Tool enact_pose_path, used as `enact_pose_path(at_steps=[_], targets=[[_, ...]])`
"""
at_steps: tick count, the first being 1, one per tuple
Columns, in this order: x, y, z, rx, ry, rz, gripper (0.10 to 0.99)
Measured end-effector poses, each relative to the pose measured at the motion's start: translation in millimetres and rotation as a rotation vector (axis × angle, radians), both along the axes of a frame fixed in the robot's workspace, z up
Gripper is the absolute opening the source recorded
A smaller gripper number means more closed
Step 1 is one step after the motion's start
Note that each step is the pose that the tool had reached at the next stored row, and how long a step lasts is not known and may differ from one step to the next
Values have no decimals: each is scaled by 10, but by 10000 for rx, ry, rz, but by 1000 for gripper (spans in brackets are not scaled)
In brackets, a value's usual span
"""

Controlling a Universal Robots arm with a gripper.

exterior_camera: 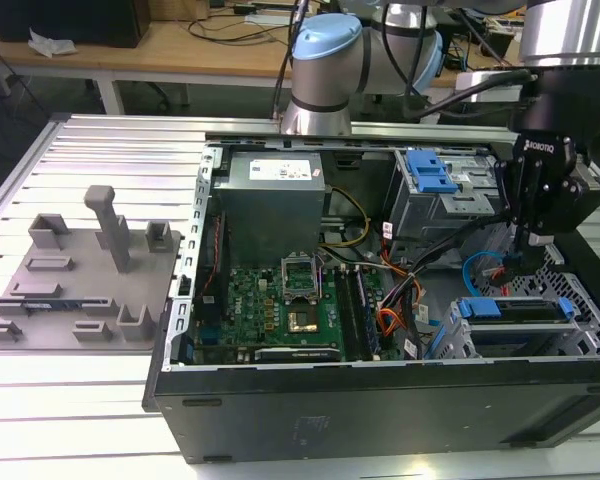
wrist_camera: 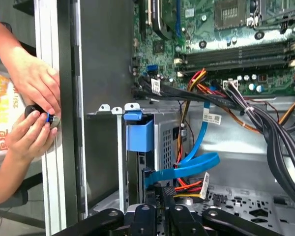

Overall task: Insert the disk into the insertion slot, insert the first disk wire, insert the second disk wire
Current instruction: 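Insert the first disk wire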

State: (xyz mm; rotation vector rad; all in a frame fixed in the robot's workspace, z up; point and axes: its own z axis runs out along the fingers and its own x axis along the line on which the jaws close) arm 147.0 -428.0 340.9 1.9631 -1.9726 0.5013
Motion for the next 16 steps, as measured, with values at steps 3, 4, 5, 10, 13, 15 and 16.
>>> enact_pose_path(at_steps=[3,4,5,10,13,15,16], targets=[[6,-62,21,193,58,2,165],[6,-92,22,365,59,2,165],[6,-105,23,459,58,3,165],[21,-169,54,1032,97,1,165],[60,-176,82,1074,376,-12,165],[125,-179,91,1102,582,-24,165],[151,-181,94,1111,629,-25,165]])
